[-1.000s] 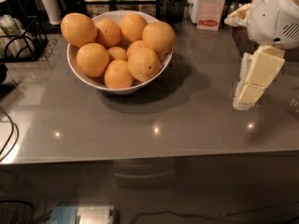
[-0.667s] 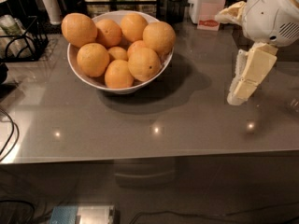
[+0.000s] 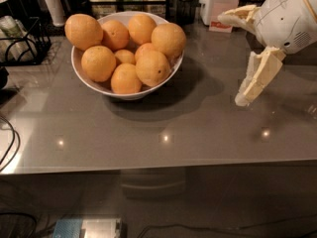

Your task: Pick orange from white bowl

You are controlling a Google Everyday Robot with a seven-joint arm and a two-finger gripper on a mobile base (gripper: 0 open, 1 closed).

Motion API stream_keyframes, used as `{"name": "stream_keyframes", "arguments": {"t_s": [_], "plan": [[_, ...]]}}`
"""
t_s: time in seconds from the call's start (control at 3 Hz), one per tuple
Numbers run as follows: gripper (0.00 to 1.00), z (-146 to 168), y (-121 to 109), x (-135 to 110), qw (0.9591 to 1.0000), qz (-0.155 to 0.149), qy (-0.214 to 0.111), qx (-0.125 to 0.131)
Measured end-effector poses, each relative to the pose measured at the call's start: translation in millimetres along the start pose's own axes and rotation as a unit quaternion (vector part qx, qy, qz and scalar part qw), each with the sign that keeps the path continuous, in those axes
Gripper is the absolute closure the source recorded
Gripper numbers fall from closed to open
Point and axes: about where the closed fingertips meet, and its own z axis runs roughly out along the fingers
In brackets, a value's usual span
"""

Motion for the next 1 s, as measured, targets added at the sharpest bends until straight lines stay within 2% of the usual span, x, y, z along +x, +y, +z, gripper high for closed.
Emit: {"name": "stream_keyframes", "arguments": {"t_s": [0.33, 0.67, 1.0], "plan": [[0.00, 0, 0, 0, 1.0000, 0.000, 0.000, 0.000], [0.00, 9, -26, -14, 0.9997, -0.007, -0.009, 0.022], [0.00, 20, -76, -31, 0.9977, -0.029, -0.021, 0.057]]}}
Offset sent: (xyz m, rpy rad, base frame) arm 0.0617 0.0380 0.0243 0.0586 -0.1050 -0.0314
